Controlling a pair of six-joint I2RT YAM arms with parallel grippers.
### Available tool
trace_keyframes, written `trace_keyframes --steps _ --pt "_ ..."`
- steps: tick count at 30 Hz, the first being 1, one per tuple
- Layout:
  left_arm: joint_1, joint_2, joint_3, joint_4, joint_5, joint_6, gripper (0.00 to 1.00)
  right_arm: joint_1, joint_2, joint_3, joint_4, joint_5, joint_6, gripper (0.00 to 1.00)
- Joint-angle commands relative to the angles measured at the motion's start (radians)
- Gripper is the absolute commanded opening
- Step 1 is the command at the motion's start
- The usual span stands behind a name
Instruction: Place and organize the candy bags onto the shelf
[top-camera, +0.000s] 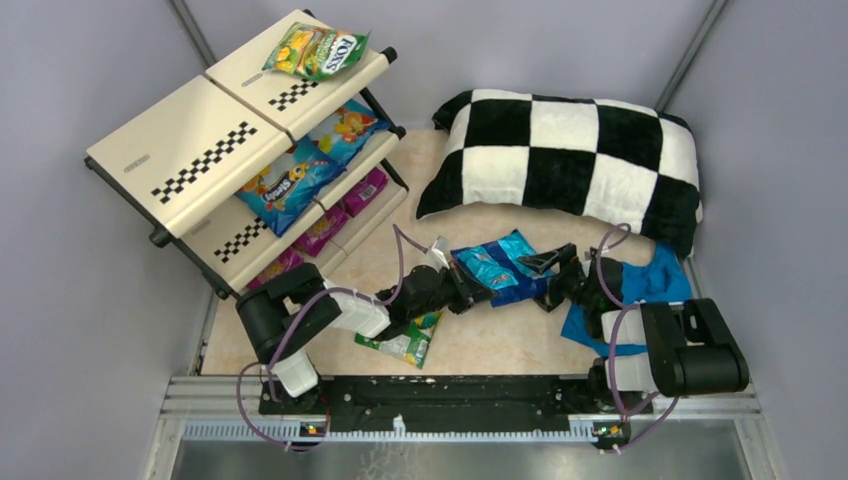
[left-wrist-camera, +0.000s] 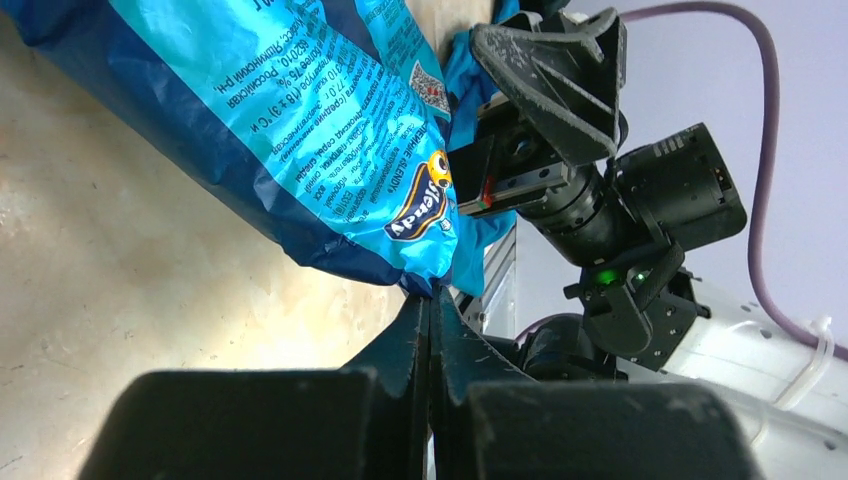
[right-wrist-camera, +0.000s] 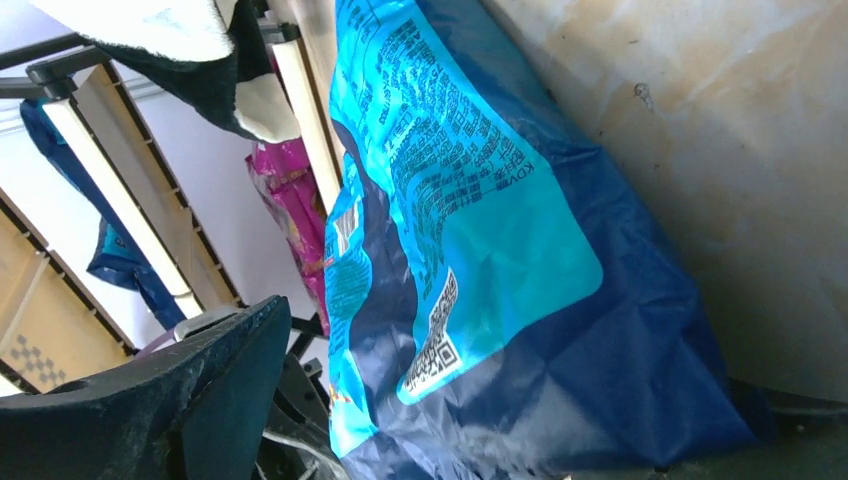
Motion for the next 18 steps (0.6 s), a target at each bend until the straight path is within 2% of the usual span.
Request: trace_keyframes --steps 1,12,18 --pt "-0.025 0.005 0.028 0.142 0.016 -0.003 0.00 0.027 0.093 0.012 0.216 -0.006 0.069 0.90" --pt "-0.048 0.029 -0.006 0.149 0.018 -0.004 0.00 0.065 0.317 -0.001 0.531 -0.034 0.139 0.70" --pt "-0.056 0.021 -0.011 0.130 0.015 0.011 0.00 0.102 0.362 -0.008 0.601 -0.003 0.142 0.62"
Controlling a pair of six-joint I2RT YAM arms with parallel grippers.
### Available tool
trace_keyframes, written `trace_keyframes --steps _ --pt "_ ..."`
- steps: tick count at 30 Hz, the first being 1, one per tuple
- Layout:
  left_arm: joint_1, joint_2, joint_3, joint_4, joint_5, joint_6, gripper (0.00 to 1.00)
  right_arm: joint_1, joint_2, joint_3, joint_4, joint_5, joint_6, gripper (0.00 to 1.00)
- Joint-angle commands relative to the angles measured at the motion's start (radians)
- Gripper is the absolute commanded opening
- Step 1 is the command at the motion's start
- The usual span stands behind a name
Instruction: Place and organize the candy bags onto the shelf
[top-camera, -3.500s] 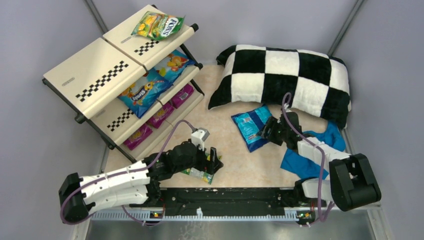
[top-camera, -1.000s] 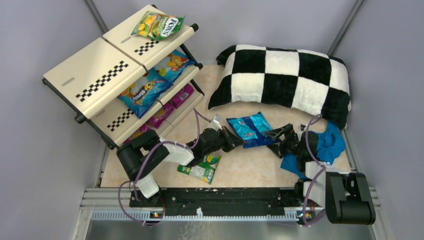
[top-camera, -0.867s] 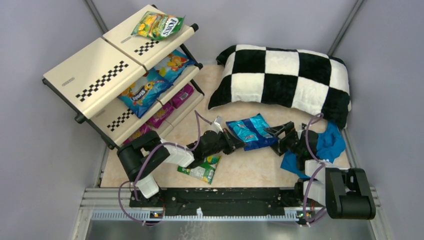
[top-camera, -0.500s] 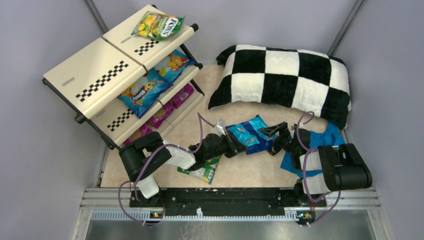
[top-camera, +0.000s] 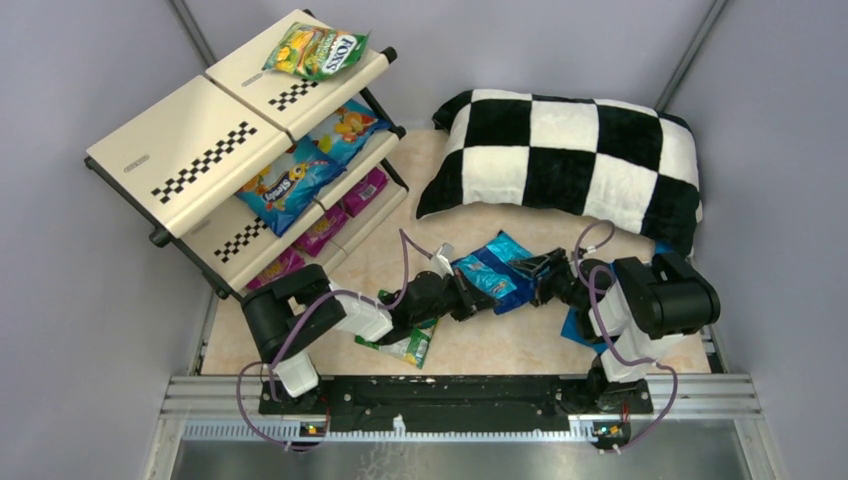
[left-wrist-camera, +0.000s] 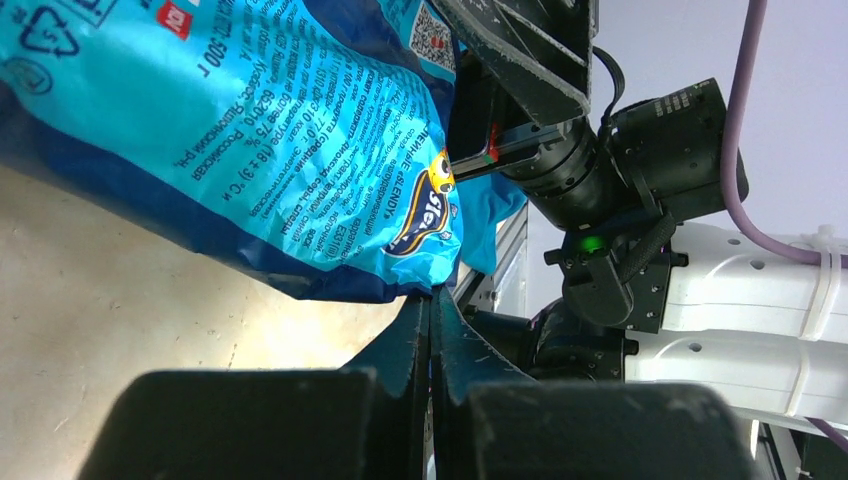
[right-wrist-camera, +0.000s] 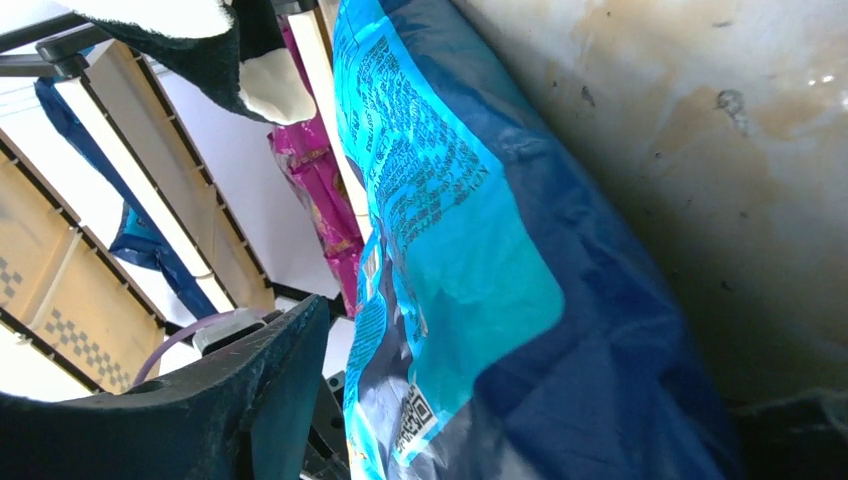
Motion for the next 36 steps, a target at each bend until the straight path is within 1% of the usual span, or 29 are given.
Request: trace_keyframes --steps 1,4,7,9,12,14,17,22,24,26,30,33,36 --pt "-0.017 -0.008 -0.012 0.119 0.008 0.013 0.00 0.020 0.010 -0.003 0.172 0.007 0.014 0.61" --pt "-0.020 -0.025 -0.018 0.082 -0.006 0.031 0.01 0.027 0.002 0.002 0.163 0.011 0.005 0.53" --pt "-0.028 -0.050 -0.027 0.051 -0.022 0.056 0.13 0.028 -0.006 0.001 0.157 0.023 -0.019 0.45" --pt "-0.033 -0.082 -0.035 0.018 -0.037 0.083 0.18 0.027 -0.009 0.006 0.137 0.025 -0.036 0.40" --pt "-0.040 -0.165 -0.046 -0.082 -0.076 0.134 0.29 0.028 -0.015 0.003 0.136 0.026 -0.046 0.33" --pt "-0.047 -0.246 -0.047 -0.185 -0.113 0.178 0.35 0.027 -0.020 0.003 0.132 0.026 -0.051 0.30" --pt "-0.058 -0.387 -0.019 -0.380 -0.162 0.265 0.46 0.028 -0.036 0.003 0.119 0.024 -0.061 0.26" --pt "-0.059 -0.629 0.109 -0.759 -0.213 0.419 0.59 0.028 -0.089 0.014 0.049 0.020 -0.099 0.21" --pt "-0.059 -0.702 0.162 -0.882 -0.223 0.468 0.62 0.028 -0.123 0.017 0.004 0.022 -0.118 0.18" --pt "-0.059 -0.764 0.205 -0.975 -0.227 0.506 0.64 0.028 -0.170 0.020 -0.044 0.024 -0.137 0.17" --pt "-0.059 -0.867 0.261 -1.070 -0.233 0.574 0.68 0.029 -0.281 0.035 -0.164 0.025 -0.177 0.12" --pt "-0.059 -0.914 0.317 -1.161 -0.281 0.610 0.69 0.030 -0.387 0.056 -0.292 0.032 -0.206 0.09" --pt "-0.058 -0.945 0.380 -1.175 -0.273 0.632 0.69 0.033 -0.506 0.090 -0.424 0.026 -0.225 0.07"
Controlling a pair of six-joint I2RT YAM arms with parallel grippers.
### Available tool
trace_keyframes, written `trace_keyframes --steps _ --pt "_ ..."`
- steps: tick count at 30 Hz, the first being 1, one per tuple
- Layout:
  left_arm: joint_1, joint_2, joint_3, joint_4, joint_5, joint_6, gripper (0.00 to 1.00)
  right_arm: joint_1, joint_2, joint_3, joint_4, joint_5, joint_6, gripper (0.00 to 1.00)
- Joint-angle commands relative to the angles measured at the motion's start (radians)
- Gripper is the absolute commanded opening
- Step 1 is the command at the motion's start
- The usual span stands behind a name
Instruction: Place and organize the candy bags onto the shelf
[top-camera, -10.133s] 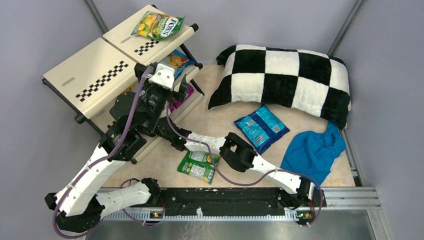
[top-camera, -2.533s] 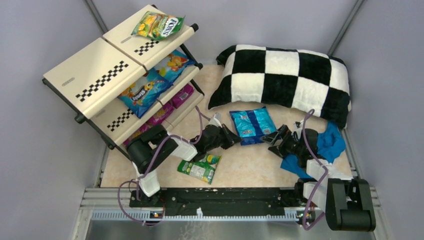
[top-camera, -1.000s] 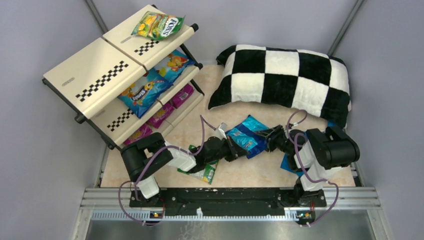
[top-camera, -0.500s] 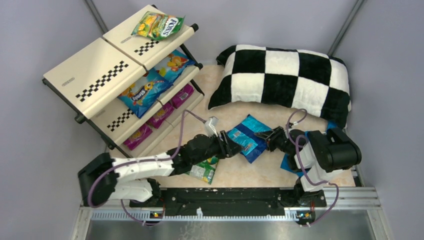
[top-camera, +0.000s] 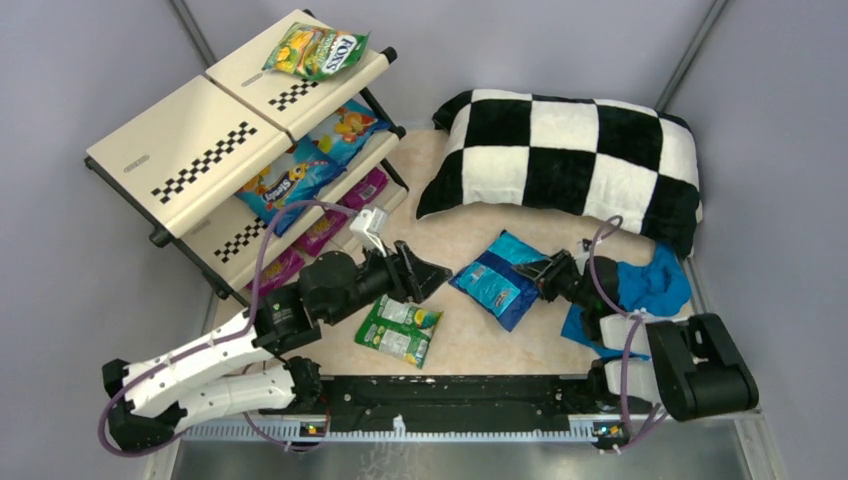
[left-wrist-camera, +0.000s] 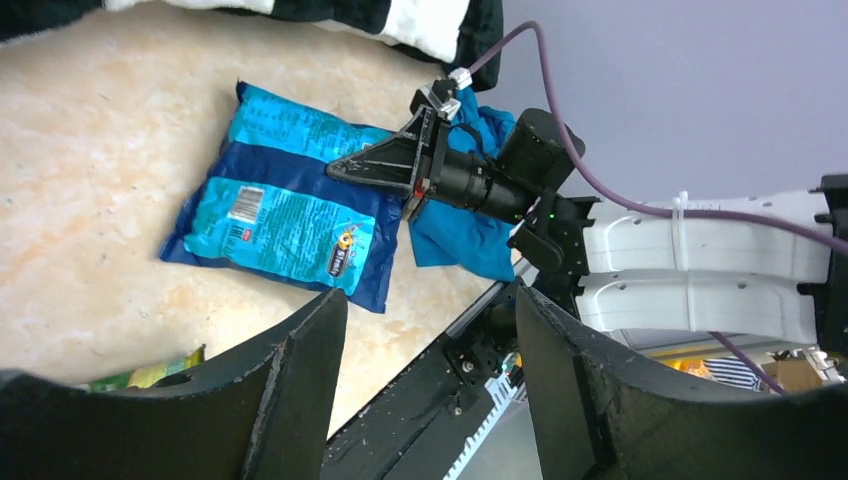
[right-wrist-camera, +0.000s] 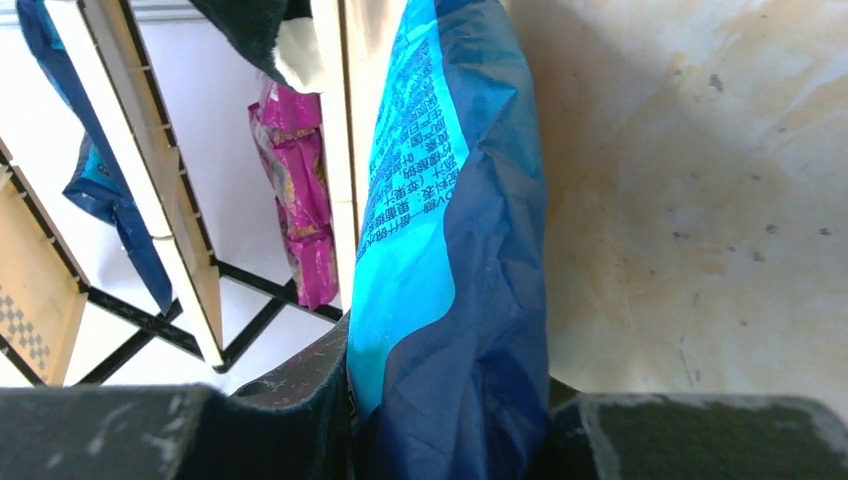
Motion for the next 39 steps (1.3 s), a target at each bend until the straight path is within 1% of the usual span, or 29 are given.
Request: trace_keyframes --steps 1,4,6,9,12,15,18,22,26,29,32,34,39 --pt "-0.006 -0.050 0.111 -0.076 -0.010 0.091 0.69 0.015 -0.187 0.101 -0.132 -0.019 -0.051 0.07" --pt "-0.005 -0.049 0.186 -0.025 0.045 0.130 0.69 0.031 -0.303 0.160 -0.238 -0.027 -0.046 0.04" --pt "-0.006 -0.018 0.290 -0.041 0.078 0.164 0.70 0.049 -0.351 0.205 -0.308 -0.028 -0.036 0.04" --pt "-0.006 0.053 0.447 -0.100 0.112 0.229 0.70 0.104 -0.389 0.272 -0.342 -0.019 0.006 0.03" --pt "-0.005 0.106 0.574 -0.143 0.124 0.278 0.70 0.211 -0.388 0.362 -0.360 0.029 0.036 0.03" --pt "-0.006 0.130 0.657 -0.134 0.096 0.320 0.70 0.366 -0.348 0.480 -0.372 0.120 0.038 0.03" --pt "-0.005 0.168 0.789 -0.164 0.063 0.365 0.72 0.504 -0.263 0.619 -0.341 0.219 0.038 0.03" --pt "-0.005 0.225 0.972 -0.216 0.018 0.447 0.74 0.665 -0.086 0.813 -0.264 0.323 0.036 0.03" --pt "-0.005 0.246 1.064 -0.233 -0.046 0.535 0.76 0.782 0.085 0.999 -0.191 0.404 0.039 0.03" --pt "-0.004 0.244 1.107 -0.254 -0.088 0.584 0.76 0.841 0.200 1.146 -0.175 0.466 0.026 0.03" --pt "-0.006 0.236 1.146 -0.290 -0.129 0.620 0.77 0.867 0.308 1.264 -0.163 0.486 0.035 0.03" --pt "-0.003 0.230 1.169 -0.320 -0.154 0.642 0.77 0.880 0.373 1.339 -0.158 0.526 0.042 0.03" --pt "-0.003 0.234 1.254 -0.407 -0.205 0.702 0.78 0.914 0.535 1.561 -0.209 0.549 0.026 0.02"
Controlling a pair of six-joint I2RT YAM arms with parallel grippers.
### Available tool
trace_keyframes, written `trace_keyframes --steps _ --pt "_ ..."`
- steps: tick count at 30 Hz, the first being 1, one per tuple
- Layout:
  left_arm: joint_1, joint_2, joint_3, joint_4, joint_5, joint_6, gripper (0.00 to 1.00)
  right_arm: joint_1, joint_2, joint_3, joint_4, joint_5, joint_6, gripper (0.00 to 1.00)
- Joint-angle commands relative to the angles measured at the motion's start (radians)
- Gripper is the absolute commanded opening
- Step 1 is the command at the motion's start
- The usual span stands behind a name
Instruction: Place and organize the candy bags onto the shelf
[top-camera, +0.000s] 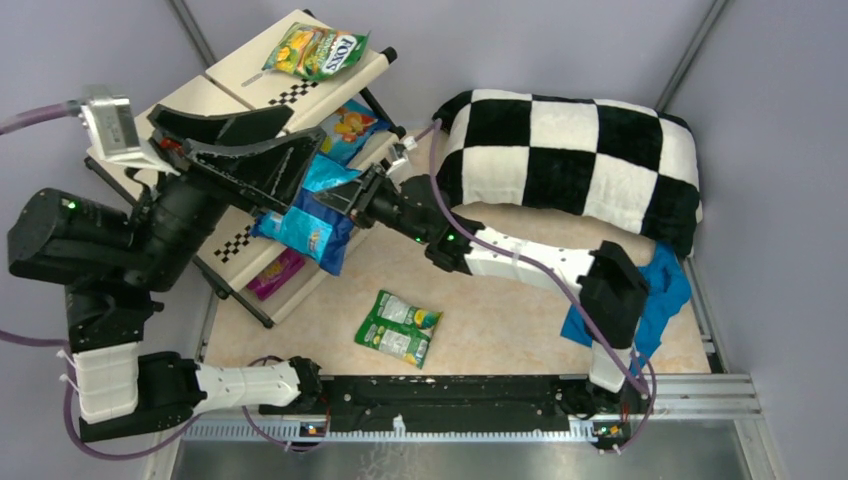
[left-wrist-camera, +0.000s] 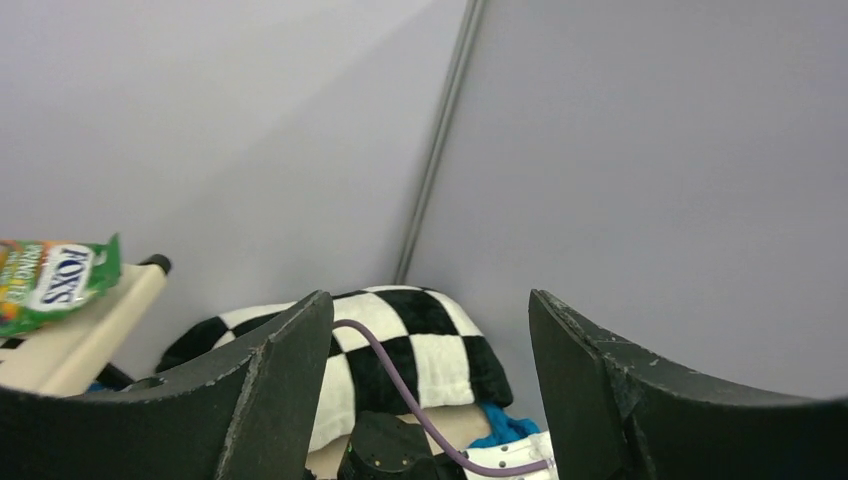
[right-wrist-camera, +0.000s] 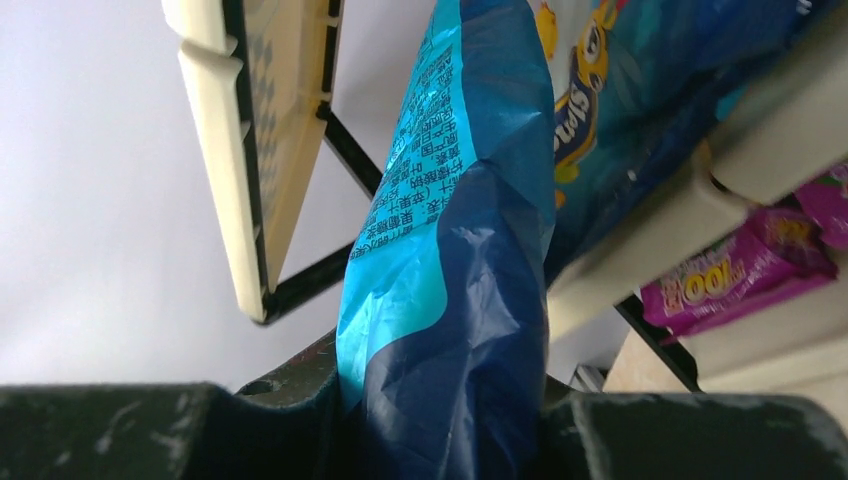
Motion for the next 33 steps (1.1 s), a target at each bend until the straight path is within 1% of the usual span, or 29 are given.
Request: trace_keyframes --steps 1,3,8,10,12,14,15,17,20,25,27,30,32,33 --pt "-0.004 0.011 0.093 -0.107 -0.084 0.099 0.78 0.028 0.083 0.267 0.160 0.066 0.011 0.02" --pt "-0.004 0.013 0.120 -0.154 -0.113 0.113 0.78 0.039 0.150 0.359 0.135 0.068 0.004 0.02" --pt "-0.002 -0.005 0.128 -0.224 -0.166 0.147 0.79 0.063 0.342 0.623 0.032 0.103 -0.027 0.02" --pt "0.003 -0.007 0.151 -0.263 -0.182 0.158 0.79 0.075 0.437 0.774 -0.018 0.114 -0.043 0.02" --pt "0.016 -0.016 0.164 -0.300 -0.188 0.161 0.80 0.090 0.542 0.986 -0.069 0.132 -0.068 0.02" --pt "0.034 -0.030 0.167 -0.323 -0.187 0.172 0.80 0.105 0.642 1.139 -0.103 0.169 -0.097 0.02" --pt "0.046 -0.037 0.171 -0.332 -0.187 0.185 0.80 0.110 0.679 1.189 -0.105 0.189 -0.106 0.03" --pt "0.076 -0.048 0.181 -0.348 -0.187 0.200 0.81 0.121 0.714 1.211 -0.073 0.229 -0.125 0.03" --pt "0.136 -0.056 0.196 -0.377 -0.184 0.213 0.81 0.146 0.722 1.202 -0.035 0.301 -0.205 0.04" --pt "0.251 -0.052 0.203 -0.430 -0.157 0.235 0.82 0.178 0.803 1.277 -0.001 0.336 -0.256 0.07" --pt "0.277 -0.050 0.208 -0.446 -0.166 0.243 0.83 0.186 0.812 1.263 0.012 0.358 -0.260 0.10" --pt "0.283 -0.067 0.208 -0.447 -0.157 0.222 0.84 0.193 0.830 1.273 0.017 0.363 -0.266 0.16" --pt "0.288 -0.079 0.210 -0.446 -0.153 0.206 0.84 0.201 0.836 1.273 0.032 0.376 -0.276 0.24" --pt "0.293 -0.085 0.204 -0.441 -0.151 0.199 0.83 0.208 0.837 1.271 0.046 0.389 -0.288 0.30"
